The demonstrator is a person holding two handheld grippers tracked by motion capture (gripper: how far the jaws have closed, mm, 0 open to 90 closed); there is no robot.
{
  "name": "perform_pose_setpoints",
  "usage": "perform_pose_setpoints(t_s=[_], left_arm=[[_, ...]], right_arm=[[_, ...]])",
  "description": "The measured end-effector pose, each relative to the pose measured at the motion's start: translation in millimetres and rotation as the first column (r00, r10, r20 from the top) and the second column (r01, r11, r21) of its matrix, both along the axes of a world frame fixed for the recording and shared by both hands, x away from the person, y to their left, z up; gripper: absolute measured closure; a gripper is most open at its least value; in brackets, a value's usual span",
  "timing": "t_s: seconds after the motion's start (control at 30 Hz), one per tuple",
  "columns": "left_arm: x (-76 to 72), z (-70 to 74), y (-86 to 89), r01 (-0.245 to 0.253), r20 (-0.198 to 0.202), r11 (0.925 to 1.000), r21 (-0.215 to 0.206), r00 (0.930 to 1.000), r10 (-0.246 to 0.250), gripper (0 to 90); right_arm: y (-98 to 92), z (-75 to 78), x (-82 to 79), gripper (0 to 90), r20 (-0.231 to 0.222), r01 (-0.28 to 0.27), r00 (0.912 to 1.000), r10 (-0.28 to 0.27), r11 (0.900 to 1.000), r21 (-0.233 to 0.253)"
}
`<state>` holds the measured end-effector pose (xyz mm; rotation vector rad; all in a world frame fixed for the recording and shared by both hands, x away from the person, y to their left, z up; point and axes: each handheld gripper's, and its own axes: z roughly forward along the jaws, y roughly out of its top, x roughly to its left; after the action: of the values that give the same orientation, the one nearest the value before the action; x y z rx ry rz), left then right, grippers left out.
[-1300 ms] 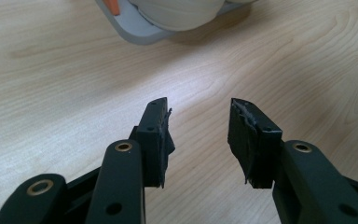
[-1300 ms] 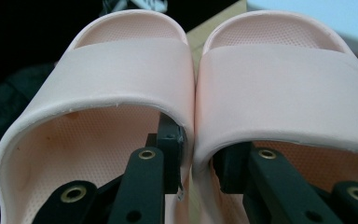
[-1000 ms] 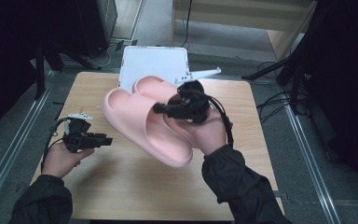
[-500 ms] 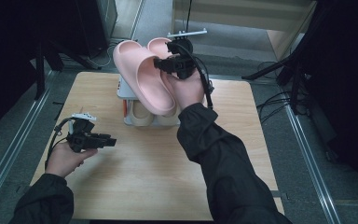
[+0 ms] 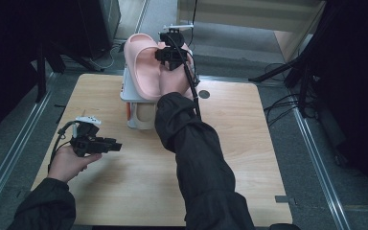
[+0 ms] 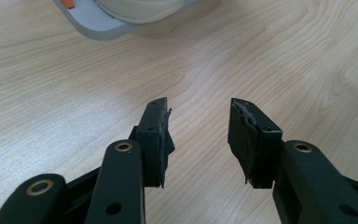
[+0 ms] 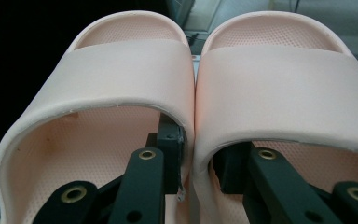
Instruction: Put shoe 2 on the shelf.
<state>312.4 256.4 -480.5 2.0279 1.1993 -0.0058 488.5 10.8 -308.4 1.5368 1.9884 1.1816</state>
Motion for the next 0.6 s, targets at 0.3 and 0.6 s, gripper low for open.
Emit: perform_pose_setpoints(t_s=[0.3,0.6], left_arm=[[-2.0,-2.2,-3.2,0.033,-0.008,0.9990,0.030,0.9994,-0.033,57.5],[-1.6,-3.7,-3.4,0.034,-0.018,0.9988,0.034,0.9993,-0.034,57.5]], right_arm=[[13.0,-20.1,18.0,74.9,-0.025,0.078,0.9965,-0.080,0.996,-0.045],[18.8,-29.7,30.2,74.6,-0.012,0.150,0.9884,-0.151,0.986,-0.075]])
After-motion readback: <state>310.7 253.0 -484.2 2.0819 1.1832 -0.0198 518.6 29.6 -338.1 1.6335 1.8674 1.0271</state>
